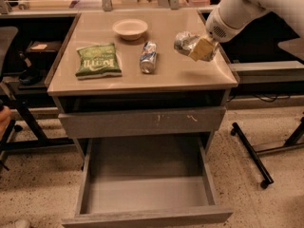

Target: Pick redbull can from middle drawer and place on counter

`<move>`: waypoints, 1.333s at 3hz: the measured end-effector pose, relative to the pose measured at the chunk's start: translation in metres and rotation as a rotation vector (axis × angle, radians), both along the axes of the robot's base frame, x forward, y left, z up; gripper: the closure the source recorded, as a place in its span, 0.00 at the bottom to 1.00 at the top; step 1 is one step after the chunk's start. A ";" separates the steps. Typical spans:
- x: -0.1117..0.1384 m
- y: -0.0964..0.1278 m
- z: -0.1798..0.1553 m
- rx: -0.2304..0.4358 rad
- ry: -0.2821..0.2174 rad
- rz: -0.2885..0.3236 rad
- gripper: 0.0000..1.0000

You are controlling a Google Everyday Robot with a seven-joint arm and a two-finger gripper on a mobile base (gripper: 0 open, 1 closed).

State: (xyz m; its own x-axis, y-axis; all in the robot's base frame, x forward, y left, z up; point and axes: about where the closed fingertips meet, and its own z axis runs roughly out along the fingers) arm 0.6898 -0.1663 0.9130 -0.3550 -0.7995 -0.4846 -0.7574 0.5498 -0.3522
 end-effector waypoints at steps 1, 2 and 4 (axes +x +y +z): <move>0.024 0.001 -0.022 0.018 0.033 -0.012 1.00; 0.039 0.003 -0.046 0.035 0.056 -0.013 1.00; 0.047 0.007 -0.062 0.037 0.064 -0.001 0.82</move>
Offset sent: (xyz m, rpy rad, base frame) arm 0.0570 0.0021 -0.0711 0.0564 0.0743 -0.0198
